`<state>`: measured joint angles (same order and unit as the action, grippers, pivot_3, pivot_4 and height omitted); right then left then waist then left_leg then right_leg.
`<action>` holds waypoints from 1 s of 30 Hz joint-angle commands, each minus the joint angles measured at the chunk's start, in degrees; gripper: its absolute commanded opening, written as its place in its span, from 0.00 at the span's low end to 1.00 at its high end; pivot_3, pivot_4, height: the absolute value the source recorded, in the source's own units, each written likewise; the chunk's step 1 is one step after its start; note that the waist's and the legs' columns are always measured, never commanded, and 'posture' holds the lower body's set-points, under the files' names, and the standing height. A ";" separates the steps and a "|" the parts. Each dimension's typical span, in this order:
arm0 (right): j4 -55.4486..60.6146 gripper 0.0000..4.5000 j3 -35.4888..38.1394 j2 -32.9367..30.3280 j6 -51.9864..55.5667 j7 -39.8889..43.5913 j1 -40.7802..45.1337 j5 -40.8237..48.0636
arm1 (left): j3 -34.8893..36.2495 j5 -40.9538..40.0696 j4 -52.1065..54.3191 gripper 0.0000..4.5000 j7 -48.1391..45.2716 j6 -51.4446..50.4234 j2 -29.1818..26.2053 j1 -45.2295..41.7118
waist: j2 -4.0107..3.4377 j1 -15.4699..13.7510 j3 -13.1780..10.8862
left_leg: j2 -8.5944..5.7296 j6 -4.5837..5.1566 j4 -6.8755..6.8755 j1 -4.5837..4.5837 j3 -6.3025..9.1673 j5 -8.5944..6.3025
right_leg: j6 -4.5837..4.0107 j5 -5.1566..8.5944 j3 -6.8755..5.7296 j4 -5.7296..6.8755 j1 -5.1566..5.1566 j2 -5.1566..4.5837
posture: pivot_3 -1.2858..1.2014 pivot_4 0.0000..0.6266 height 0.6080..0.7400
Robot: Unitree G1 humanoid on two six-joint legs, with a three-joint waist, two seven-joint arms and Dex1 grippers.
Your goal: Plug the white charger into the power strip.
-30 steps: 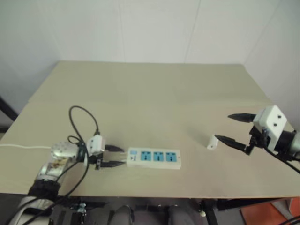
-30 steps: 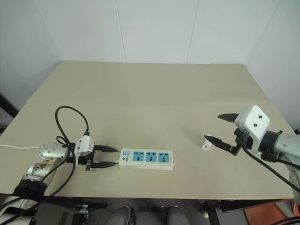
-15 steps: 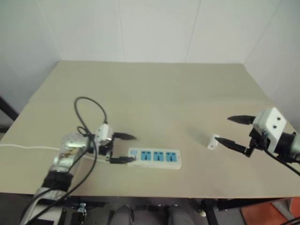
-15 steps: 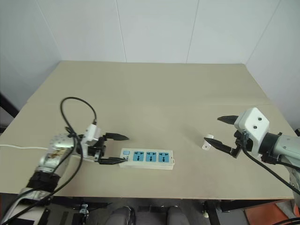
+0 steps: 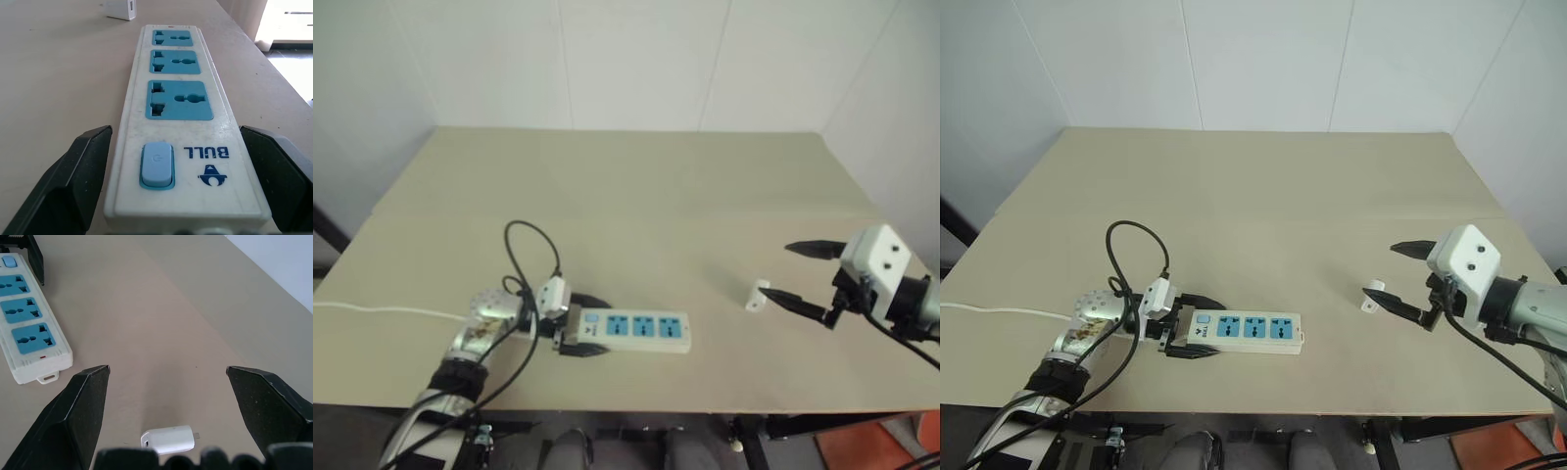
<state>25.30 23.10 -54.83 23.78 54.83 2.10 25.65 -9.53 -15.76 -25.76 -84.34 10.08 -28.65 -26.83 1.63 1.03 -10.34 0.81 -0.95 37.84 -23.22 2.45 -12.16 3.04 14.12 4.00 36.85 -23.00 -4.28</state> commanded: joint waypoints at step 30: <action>0.95 1.00 -1.53 -0.61 -0.57 0.39 3.16 1.16 | 3.36 -0.10 -5.82 1.00 5.03 1.29 2.71 -1.23 | -0.22 -0.30 0.13 | -0.02 0.00 -0.01 0.42 0.00 0.00 | 0.35 0.22 -0.01 -0.13 0.53 -0.03 | 0.52 0.24 1.00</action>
<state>24.59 20.49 -55.11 23.78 55.05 5.01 26.04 -6.64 -15.88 -30.90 -80.12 11.16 -26.60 -27.31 1.41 0.73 -10.20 0.79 -0.95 37.83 -22.82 2.45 -12.16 3.39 14.34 3.99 36.70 -22.47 -4.31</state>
